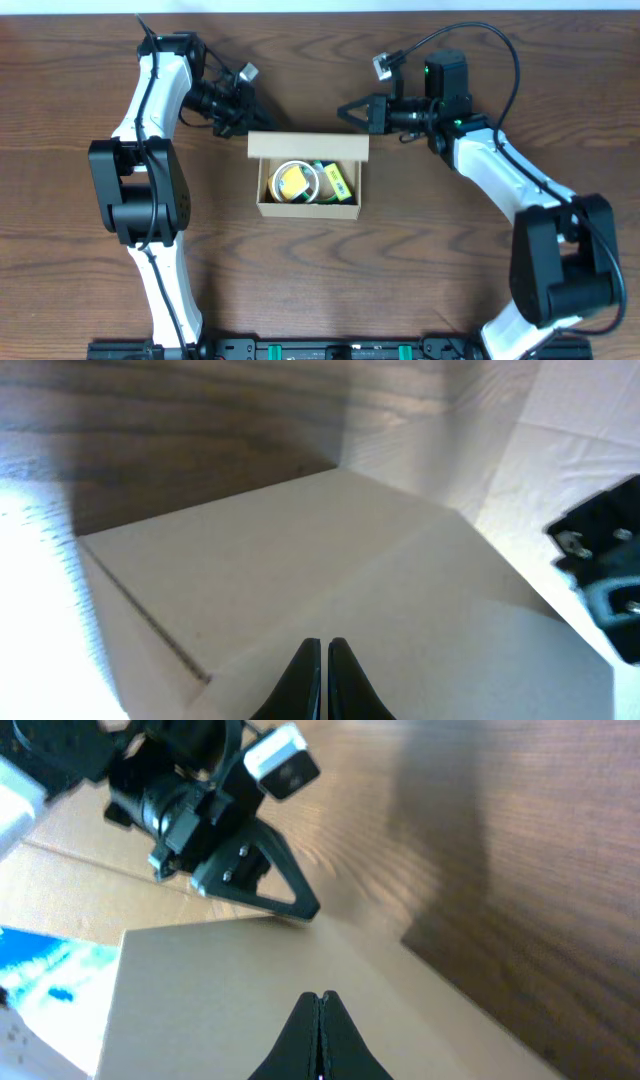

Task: Pack container

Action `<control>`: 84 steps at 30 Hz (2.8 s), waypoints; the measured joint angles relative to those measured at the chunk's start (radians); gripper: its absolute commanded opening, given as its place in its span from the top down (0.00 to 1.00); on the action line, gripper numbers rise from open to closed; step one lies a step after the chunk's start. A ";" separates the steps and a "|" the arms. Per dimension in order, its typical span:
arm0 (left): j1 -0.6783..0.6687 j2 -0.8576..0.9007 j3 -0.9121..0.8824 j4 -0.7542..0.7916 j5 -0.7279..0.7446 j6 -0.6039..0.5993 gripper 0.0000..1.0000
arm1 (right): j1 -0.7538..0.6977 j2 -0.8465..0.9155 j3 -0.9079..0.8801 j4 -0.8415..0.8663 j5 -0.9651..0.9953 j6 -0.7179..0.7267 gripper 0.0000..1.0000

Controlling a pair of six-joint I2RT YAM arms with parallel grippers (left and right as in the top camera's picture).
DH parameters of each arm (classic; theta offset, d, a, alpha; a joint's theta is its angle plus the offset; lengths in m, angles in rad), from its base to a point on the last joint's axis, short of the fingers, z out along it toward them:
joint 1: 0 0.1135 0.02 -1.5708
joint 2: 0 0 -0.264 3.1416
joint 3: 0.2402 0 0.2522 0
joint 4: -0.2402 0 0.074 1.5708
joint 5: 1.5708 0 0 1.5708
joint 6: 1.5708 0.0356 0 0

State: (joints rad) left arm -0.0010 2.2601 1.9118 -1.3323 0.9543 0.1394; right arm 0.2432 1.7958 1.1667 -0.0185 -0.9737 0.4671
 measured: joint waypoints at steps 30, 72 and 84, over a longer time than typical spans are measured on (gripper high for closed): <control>0.000 -0.463 0.000 0.071 -0.567 -0.084 0.84 | 0.461 -0.116 0.019 -0.611 0.720 -0.253 0.99; 0.001 -1.676 -1.003 0.366 -0.644 -0.388 0.05 | 0.105 -1.432 -0.270 -0.989 0.957 -0.422 0.01; 0.001 -1.680 -1.003 0.396 -0.695 -0.200 0.05 | 0.105 -1.432 -0.270 -0.992 0.963 -0.423 0.01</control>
State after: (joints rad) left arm -0.0002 0.5804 0.9085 -0.9363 0.2588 -0.0605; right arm 0.3477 0.3637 0.8963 -1.0103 -0.0105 0.0444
